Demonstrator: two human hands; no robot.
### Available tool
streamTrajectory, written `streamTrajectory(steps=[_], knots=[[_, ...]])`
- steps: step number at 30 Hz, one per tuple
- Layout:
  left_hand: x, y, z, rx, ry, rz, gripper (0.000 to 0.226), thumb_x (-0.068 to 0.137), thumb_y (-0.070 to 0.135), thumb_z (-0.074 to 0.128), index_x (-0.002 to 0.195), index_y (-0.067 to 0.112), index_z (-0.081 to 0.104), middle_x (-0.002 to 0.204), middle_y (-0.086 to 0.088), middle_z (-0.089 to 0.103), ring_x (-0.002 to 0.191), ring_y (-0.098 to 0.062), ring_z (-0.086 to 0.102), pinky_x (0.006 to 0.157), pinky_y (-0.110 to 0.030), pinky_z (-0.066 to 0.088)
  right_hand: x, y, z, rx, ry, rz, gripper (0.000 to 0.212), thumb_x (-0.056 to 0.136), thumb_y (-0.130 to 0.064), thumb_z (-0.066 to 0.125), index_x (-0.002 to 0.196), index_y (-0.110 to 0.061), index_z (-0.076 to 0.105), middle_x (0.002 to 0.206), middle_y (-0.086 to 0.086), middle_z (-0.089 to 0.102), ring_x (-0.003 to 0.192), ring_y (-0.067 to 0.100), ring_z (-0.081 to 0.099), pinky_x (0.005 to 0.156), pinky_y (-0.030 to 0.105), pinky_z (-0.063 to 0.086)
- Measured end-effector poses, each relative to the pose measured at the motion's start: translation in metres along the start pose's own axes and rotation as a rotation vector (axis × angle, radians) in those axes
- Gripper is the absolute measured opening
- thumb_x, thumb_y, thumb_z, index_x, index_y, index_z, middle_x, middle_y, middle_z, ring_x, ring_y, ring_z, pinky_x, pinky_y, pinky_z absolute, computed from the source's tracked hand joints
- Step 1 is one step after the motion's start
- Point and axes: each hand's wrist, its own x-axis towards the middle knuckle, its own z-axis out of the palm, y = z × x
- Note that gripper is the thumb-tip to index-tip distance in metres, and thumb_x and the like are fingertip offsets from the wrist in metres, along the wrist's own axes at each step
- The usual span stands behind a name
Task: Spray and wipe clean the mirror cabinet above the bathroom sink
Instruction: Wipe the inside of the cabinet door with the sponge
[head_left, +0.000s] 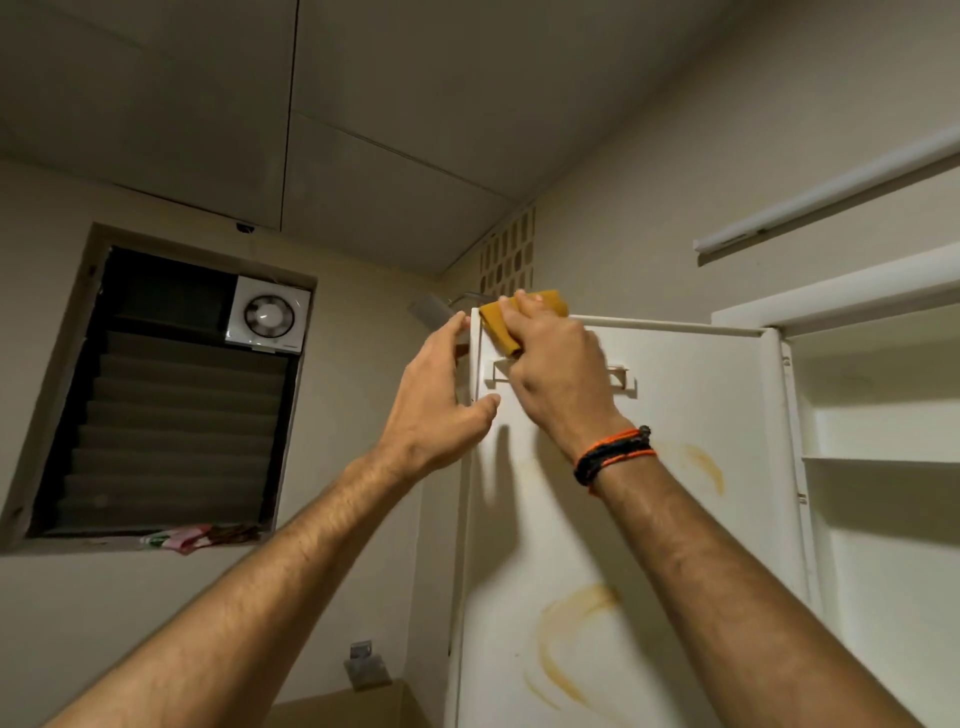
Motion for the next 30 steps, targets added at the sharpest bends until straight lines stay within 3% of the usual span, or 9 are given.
streamTrajectory(steps=[4, 10, 12, 14, 17, 19, 21, 25, 30], knots=[[-0.011, -0.006, 0.000, -0.168, -0.039, -0.052, 0.091, 0.069, 0.012, 0.065, 0.152, 0.020, 0.028, 0.146, 0.008, 0.045, 0.123, 0.004, 0.043, 0.095, -0.004, 0.033, -0.001, 0.003, -0.001, -0.037, 0.040, 0.080, 0.061, 0.089, -0.004, 0.049, 0.147, -0.017, 0.042, 0.155, 0.003, 0.037, 0.142, 0.021, 0.036, 0.112, 0.034, 0.034], [-0.015, -0.010, -0.002, -0.423, -0.062, -0.087, 0.096, 0.057, 0.004, 0.052, 0.149, 0.022, 0.035, 0.141, 0.013, 0.048, 0.129, 0.003, 0.044, 0.103, -0.013, 0.037, 0.004, -0.023, 0.005, -0.114, -0.041, -0.067, 0.060, 0.093, -0.010, 0.046, 0.151, -0.018, 0.033, 0.158, 0.004, 0.031, 0.146, 0.021, 0.028, 0.108, 0.038, 0.039], [-0.017, -0.011, -0.005, -0.568, -0.069, -0.107, 0.093, 0.056, 0.003, 0.051, 0.147, 0.016, 0.039, 0.143, 0.007, 0.051, 0.132, -0.004, 0.047, 0.109, -0.023, 0.039, 0.004, -0.028, 0.007, -0.146, -0.073, -0.119, 0.061, 0.093, -0.013, 0.048, 0.151, -0.018, 0.031, 0.159, 0.004, 0.028, 0.146, 0.021, 0.026, 0.108, 0.039, 0.039], [-0.023, -0.013, -0.006, -0.719, -0.057, -0.176, 0.088, 0.061, 0.005, 0.051, 0.147, 0.010, 0.037, 0.146, -0.002, 0.049, 0.134, -0.015, 0.048, 0.112, -0.033, 0.039, 0.004, -0.030, 0.008, -0.188, -0.093, -0.147, 0.061, 0.094, -0.013, 0.047, 0.153, -0.016, 0.028, 0.160, 0.006, 0.025, 0.147, 0.021, 0.024, 0.111, 0.038, 0.036], [-0.035, -0.016, -0.005, -0.896, -0.035, -0.280, 0.071, 0.084, 0.019, 0.058, 0.148, 0.006, 0.031, 0.146, -0.009, 0.047, 0.132, -0.019, 0.050, 0.111, -0.034, 0.041, 0.000, -0.029, 0.009, -0.256, -0.097, -0.183, 0.055, 0.101, -0.015, 0.037, 0.154, -0.012, 0.023, 0.161, 0.010, 0.021, 0.149, 0.024, 0.020, 0.118, 0.038, 0.023], [-0.042, -0.018, -0.002, -0.980, -0.028, -0.328, 0.052, 0.101, 0.029, 0.042, 0.147, 0.007, 0.035, 0.145, -0.011, 0.049, 0.129, -0.019, 0.053, 0.110, -0.032, 0.041, -0.009, -0.033, 0.014, -0.347, -0.098, -0.258, 0.051, 0.104, -0.017, 0.029, 0.153, -0.007, 0.023, 0.160, 0.015, 0.021, 0.149, 0.028, 0.019, 0.121, 0.042, 0.011], [-0.048, -0.020, 0.002, -1.074, -0.020, -0.376, 0.053, 0.104, 0.038, 0.028, 0.145, 0.006, 0.040, 0.143, -0.012, 0.052, 0.131, -0.020, 0.052, 0.114, -0.038, 0.037, -0.022, -0.038, 0.023, -0.421, -0.121, -0.329, 0.050, 0.104, -0.019, 0.023, 0.152, -0.004, 0.025, 0.159, 0.018, 0.022, 0.149, 0.030, 0.018, 0.122, 0.045, 0.005], [-0.066, -0.027, 0.011, -1.174, -0.038, -0.433, 0.062, 0.098, 0.052, 0.027, 0.140, 0.011, 0.047, 0.136, -0.013, 0.059, 0.127, -0.023, 0.056, 0.114, -0.044, 0.036, -0.059, -0.041, 0.036, -0.355, -0.147, -0.326, 0.056, 0.099, -0.016, 0.014, 0.152, -0.003, 0.025, 0.159, 0.019, 0.021, 0.149, 0.030, 0.018, 0.121, 0.042, 0.008], [-0.096, -0.042, 0.020, -1.223, -0.074, -0.463, 0.069, 0.090, 0.060, 0.031, 0.136, 0.013, 0.052, 0.131, -0.010, 0.064, 0.123, -0.022, 0.060, 0.107, -0.041, 0.042, -0.117, -0.038, 0.053, -0.076, -0.083, -0.248, 0.055, 0.093, -0.006, 0.058, 0.145, -0.005, 0.042, 0.153, 0.015, 0.036, 0.143, 0.027, 0.034, 0.113, 0.033, 0.029]])
